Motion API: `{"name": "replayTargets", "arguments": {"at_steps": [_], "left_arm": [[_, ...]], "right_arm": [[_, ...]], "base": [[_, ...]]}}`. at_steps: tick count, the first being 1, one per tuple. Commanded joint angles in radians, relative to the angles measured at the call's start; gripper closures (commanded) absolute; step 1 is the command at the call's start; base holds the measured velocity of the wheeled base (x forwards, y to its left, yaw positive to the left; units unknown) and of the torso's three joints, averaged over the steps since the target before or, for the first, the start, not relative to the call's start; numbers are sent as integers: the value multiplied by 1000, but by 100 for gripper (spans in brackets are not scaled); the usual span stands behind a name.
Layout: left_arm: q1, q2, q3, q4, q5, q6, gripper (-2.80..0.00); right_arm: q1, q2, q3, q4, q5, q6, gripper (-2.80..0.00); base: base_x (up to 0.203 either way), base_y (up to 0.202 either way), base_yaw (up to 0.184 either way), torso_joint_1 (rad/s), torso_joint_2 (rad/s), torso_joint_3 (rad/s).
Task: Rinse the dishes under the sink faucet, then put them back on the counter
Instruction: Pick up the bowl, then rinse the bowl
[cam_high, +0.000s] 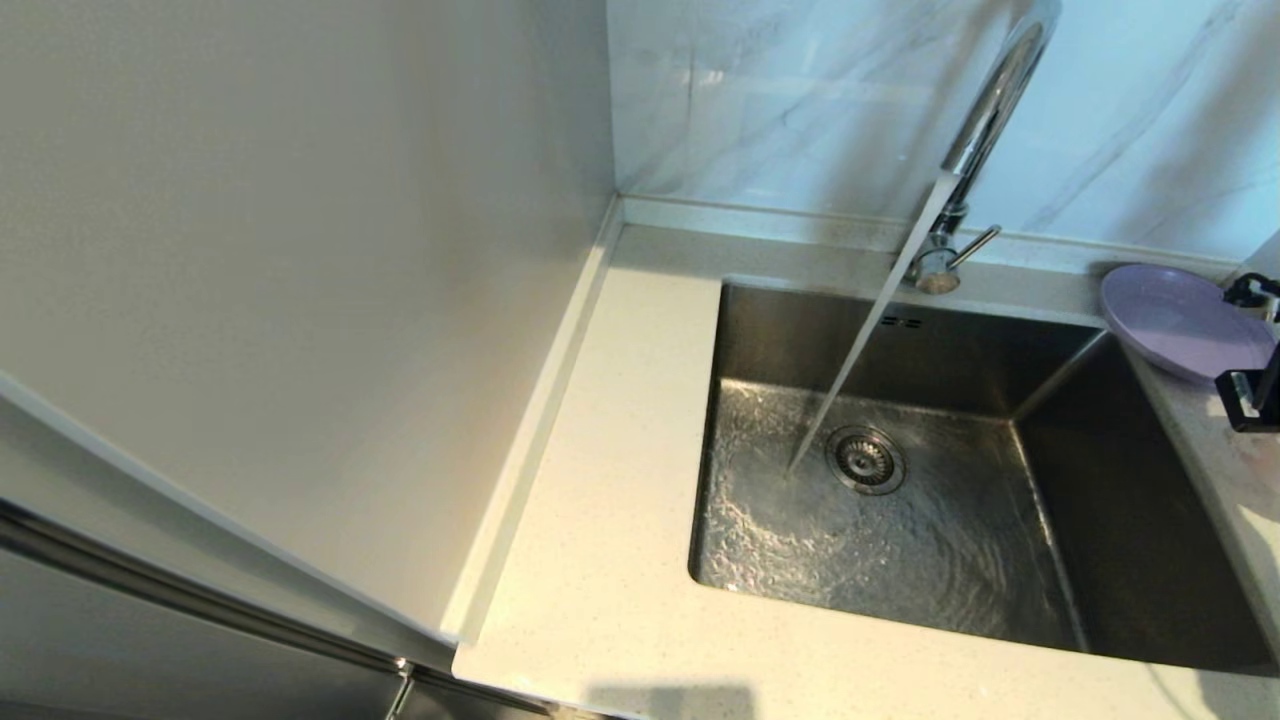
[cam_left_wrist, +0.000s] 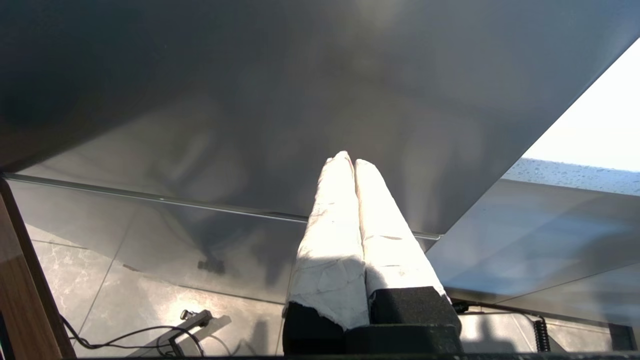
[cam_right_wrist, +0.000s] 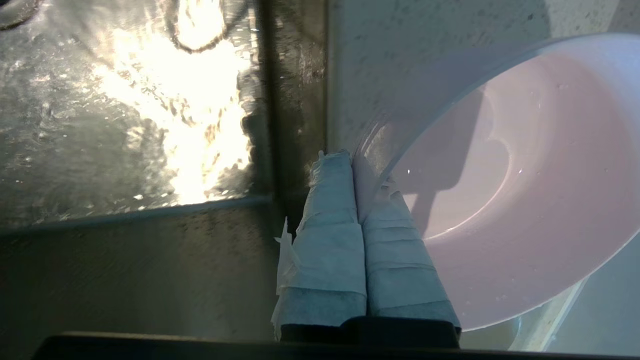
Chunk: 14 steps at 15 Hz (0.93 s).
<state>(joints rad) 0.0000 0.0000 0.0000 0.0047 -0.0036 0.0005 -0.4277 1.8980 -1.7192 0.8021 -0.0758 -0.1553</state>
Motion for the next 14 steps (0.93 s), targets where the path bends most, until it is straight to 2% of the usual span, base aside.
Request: {"name": "replayTargets", "arguments": {"at_steps": [1,2,3,4,5,6,9,12,14], "left_arm": [[0,0,0,0,1,0,0],[0,0,0,0,1,0,0],[0,0,0,0,1,0,0],[0,0,0,0,1,0,0],[0,0,0,0,1,0,0],[0,0,0,0,1,0,0],[0,0,0,0,0,0,0],[0,0,0,0,1,0,0],[0,0,0,0,1,0,0]], "right_arm": [[1,-163,87,6,70,-7,0],[5,-222,128,9,132,-34,0],[9,-281,169,15,221,-100,0],[18,-322,206,34,344,-194,0],[49,-368,241,88,456,-327,0],[110,-401,257,155,514,-422,0],[352,-455,270,222,589,-503,0],[609,-474,275,246,611,-521,0],[744,-458,274,250,613,-523,0]], "base": [[0,0,0,0,0,0],[0,0,0,0,0,0],[0,0,0,0,0,0],[0,0,0,0,0,0],[0,0,0,0,0,0],[0,0,0,0,0,0],[0,0,0,0,0,0],[0,0,0,0,0,0],[0,0,0,0,0,0]]}}
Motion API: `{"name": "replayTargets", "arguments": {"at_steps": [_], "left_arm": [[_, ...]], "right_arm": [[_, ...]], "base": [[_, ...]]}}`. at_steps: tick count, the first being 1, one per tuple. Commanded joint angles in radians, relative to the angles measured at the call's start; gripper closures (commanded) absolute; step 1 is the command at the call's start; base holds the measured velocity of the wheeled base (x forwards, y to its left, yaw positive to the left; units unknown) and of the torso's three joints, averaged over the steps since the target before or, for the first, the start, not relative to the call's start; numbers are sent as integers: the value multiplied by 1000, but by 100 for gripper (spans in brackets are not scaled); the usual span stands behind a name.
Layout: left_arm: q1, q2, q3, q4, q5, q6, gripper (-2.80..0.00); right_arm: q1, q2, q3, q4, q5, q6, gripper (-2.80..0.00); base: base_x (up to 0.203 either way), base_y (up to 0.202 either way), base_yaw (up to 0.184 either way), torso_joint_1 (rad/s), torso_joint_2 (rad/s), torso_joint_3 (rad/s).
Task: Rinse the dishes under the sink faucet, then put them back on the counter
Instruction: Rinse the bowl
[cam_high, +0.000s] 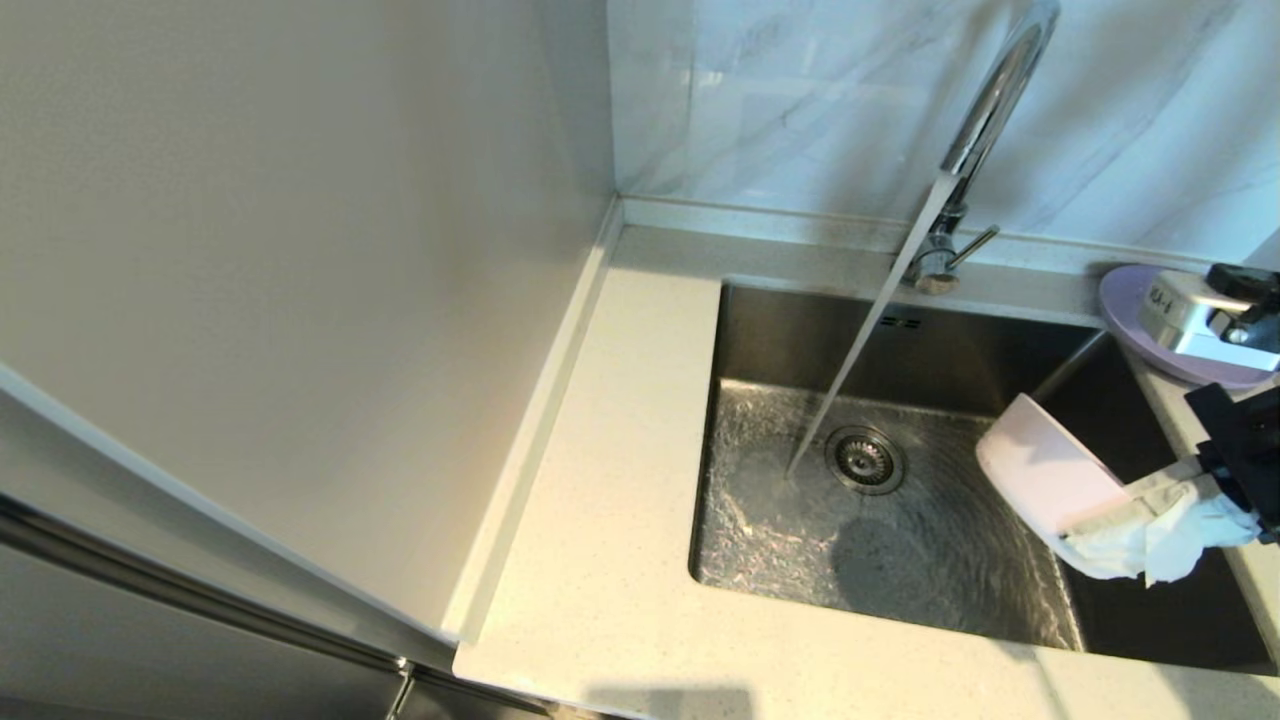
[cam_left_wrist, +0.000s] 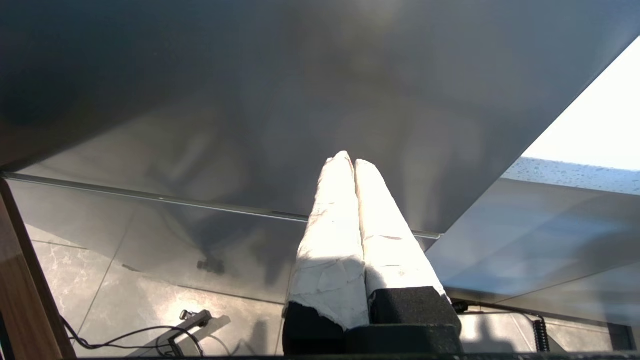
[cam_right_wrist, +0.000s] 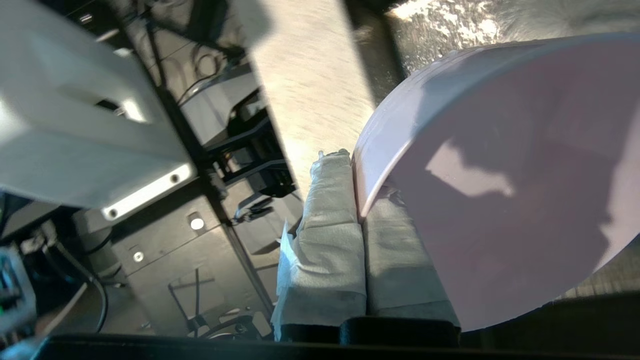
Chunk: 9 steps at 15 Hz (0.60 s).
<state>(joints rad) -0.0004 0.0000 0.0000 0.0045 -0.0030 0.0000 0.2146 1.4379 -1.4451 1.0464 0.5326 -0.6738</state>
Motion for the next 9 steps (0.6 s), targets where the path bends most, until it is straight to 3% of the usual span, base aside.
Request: {"name": "replayTargets", "arguments": {"at_steps": [1,3,6,9], "left_arm": [[0,0,0,0,-1,0,0],[0,0,0,0,0,0,0],[0,0,0,0,0,0,0],[0,0,0,0,0,0,0]], "right_arm": [[153,20,-3,-3,3,-3,0],[241,67,1,-138,-67,21,0],[357,139,-6,-397,-230,154,0],[406,170,-18,-495,-367,272,0]], "base": [[0,0,0,0,0,0],[0,0,0,0,0,0],[0,0,0,0,0,0],[0,0,0,0,0,0]]}}
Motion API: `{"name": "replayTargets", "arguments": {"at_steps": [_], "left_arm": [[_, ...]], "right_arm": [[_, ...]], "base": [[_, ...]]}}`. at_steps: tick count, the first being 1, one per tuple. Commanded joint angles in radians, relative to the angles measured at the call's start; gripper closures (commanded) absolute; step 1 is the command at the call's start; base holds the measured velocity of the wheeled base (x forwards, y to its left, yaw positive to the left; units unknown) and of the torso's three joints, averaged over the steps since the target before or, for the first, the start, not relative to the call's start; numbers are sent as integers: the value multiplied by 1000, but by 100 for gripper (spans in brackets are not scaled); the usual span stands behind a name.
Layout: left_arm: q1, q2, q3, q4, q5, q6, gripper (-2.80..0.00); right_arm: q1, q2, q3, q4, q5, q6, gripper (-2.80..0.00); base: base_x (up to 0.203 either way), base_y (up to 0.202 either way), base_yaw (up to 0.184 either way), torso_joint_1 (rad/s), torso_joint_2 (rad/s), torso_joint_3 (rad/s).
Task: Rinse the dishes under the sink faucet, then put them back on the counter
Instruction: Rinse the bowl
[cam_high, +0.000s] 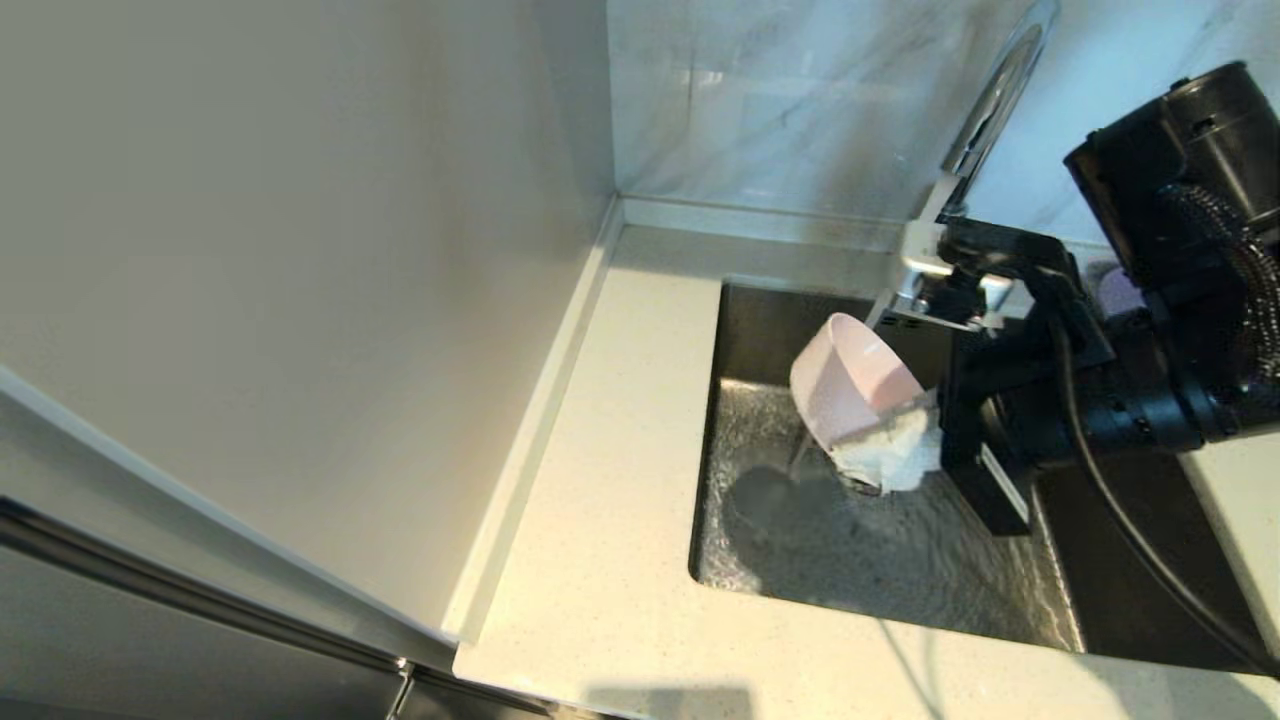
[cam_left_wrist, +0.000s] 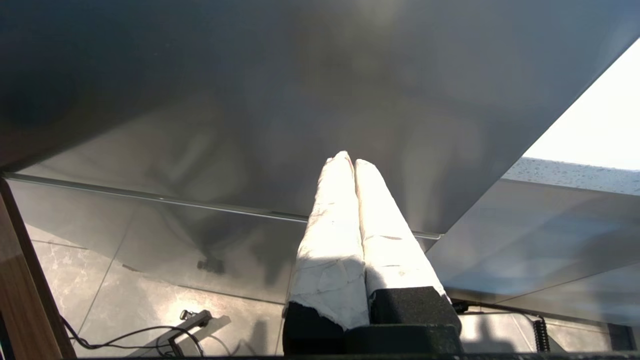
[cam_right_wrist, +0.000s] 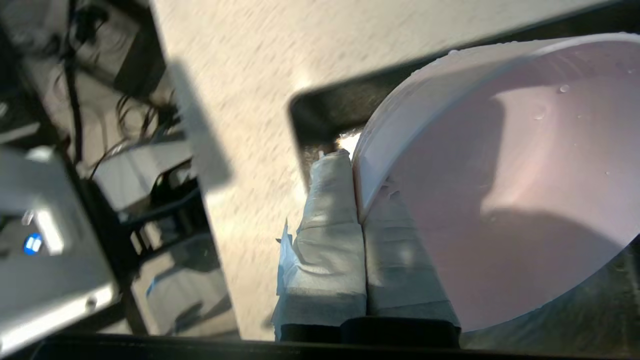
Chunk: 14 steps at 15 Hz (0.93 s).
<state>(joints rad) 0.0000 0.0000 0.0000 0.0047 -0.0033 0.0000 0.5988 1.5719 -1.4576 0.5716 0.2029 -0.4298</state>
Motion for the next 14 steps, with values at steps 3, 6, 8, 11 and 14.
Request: {"name": "replayTargets", "arguments": {"at_steps": [3,6,8,11,14], "left_arm": [[0,0,0,0,0,0,0],[0,0,0,0,-1,0,0],[0,0,0,0,0,0,0],[0,0,0,0,-1,0,0],[0,0,0,0,0,0,0]], "right_arm": [[21,64,-10,-90,-136,132,0],[20,102,-41,-205,-224,144,0],[17,112,-45,-253,-249,144,0],[11,138,-47,-261,-287,196,0],[-17,184,-67,-291,-305,206,0]], "base": [[0,0,0,0,0,0],[0,0,0,0,0,0],[0,0,0,0,0,0],[0,0,0,0,0,0],[0,0,0,0,0,0]]}}
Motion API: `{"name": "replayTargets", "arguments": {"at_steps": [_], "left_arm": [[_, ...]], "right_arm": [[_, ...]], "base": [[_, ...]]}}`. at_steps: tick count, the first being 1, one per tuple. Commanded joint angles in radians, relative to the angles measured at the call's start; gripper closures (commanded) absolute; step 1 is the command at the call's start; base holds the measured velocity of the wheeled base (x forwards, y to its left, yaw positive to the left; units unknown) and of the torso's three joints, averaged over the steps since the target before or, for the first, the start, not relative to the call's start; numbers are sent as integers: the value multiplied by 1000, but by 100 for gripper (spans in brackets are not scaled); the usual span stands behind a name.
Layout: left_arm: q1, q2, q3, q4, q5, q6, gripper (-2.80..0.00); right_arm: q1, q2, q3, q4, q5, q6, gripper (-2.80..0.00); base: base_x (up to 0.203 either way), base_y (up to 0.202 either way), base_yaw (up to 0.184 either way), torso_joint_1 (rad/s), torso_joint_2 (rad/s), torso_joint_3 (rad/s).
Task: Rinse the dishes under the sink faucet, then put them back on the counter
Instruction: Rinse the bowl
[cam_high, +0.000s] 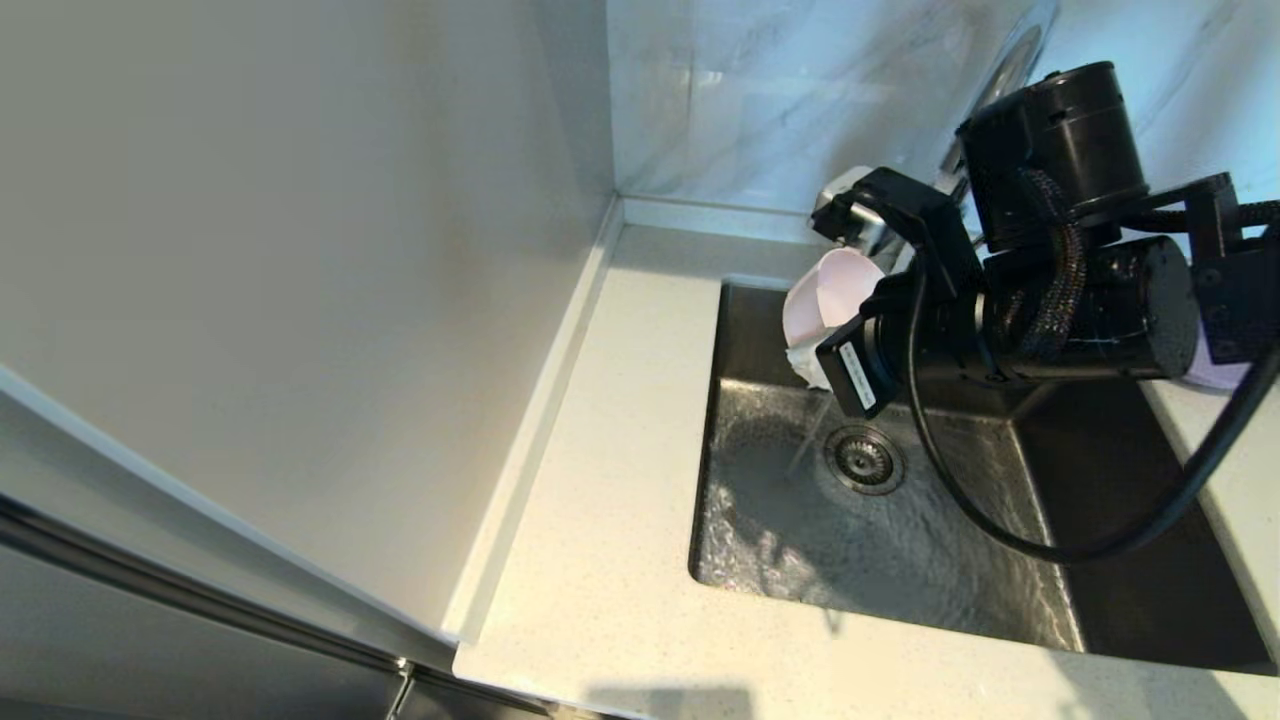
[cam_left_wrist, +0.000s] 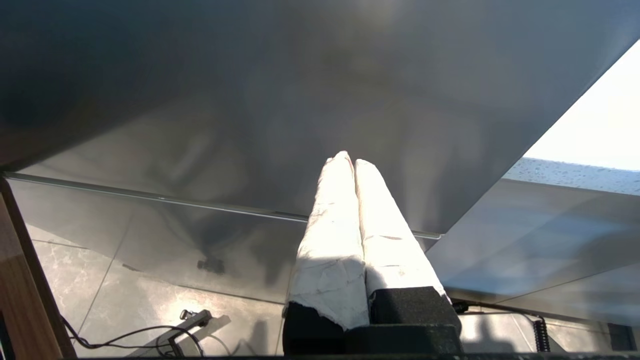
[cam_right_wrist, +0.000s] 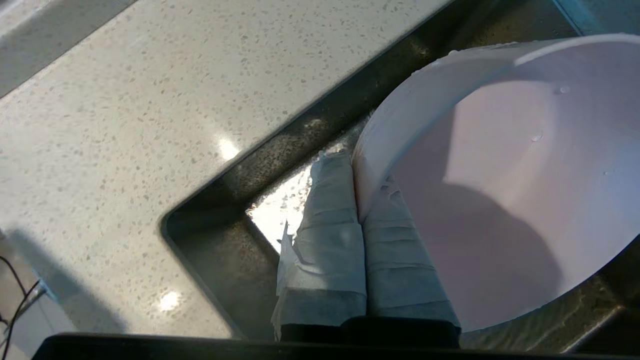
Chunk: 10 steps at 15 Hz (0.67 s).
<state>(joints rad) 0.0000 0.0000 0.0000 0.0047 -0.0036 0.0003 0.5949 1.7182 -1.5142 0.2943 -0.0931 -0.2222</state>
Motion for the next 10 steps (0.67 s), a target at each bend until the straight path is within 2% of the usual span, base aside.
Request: {"name": "replayTargets", "arguments": {"at_steps": [1,10], "left_arm": [[0,0,0,0,1,0,0],[0,0,0,0,1,0,0]], "right_arm": [[-20,57,-19,-44,-23,-2,0],[-130,147,-121,-81,-32,-11,0]], "base": [[0,0,0,0,0,0],[0,0,0,0,0,0]]}}
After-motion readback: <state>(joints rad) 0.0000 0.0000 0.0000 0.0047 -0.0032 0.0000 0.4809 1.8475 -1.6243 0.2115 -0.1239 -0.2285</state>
